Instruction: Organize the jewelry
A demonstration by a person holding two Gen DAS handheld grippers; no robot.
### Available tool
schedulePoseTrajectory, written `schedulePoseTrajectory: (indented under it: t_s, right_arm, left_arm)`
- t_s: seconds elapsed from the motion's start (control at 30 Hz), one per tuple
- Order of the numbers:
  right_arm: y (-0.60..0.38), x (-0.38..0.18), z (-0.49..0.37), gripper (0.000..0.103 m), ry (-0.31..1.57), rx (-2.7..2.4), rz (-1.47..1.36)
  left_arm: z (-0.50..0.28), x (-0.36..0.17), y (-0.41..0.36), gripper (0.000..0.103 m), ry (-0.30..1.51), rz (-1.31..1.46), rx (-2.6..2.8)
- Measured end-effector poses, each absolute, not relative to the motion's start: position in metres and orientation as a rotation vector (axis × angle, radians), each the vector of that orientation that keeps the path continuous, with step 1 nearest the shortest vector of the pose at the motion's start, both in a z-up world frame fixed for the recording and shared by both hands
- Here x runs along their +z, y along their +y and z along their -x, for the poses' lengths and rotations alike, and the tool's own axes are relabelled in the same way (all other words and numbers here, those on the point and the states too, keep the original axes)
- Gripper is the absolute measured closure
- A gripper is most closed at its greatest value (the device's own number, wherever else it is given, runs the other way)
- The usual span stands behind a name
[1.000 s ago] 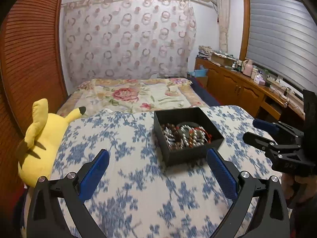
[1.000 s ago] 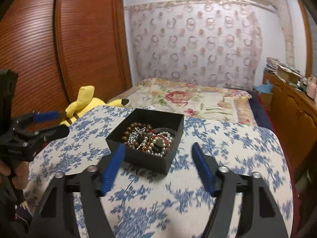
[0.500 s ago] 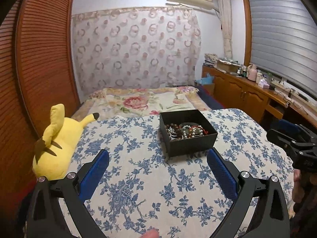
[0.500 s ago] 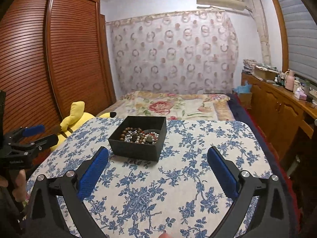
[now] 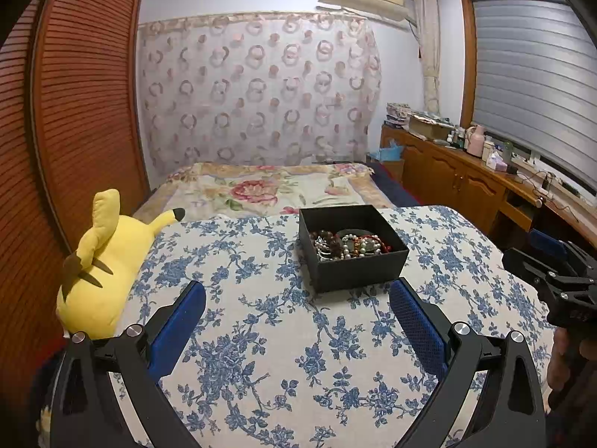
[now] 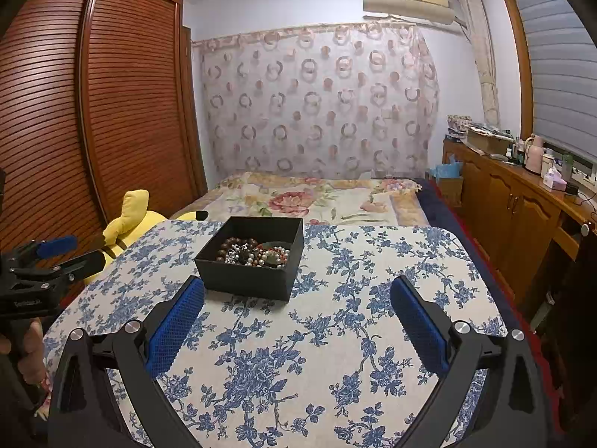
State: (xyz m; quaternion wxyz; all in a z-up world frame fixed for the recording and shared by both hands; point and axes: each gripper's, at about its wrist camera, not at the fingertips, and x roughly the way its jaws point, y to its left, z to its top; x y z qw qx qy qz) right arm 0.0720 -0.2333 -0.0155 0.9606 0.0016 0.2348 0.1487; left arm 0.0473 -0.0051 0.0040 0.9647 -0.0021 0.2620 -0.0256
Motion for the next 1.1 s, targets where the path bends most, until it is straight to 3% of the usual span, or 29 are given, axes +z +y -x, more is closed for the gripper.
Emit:
schedulePoseTrajectory:
  t_s: [1.1]
  right_arm:
    - [-0.2322, -0.0162, -0.0733, 0.002, 0.476, 0.3, -0.003]
  left_arm:
    - [-0.0453, 0.0014, -0.0005, 0.008, 0.533, 0.007, -0.035]
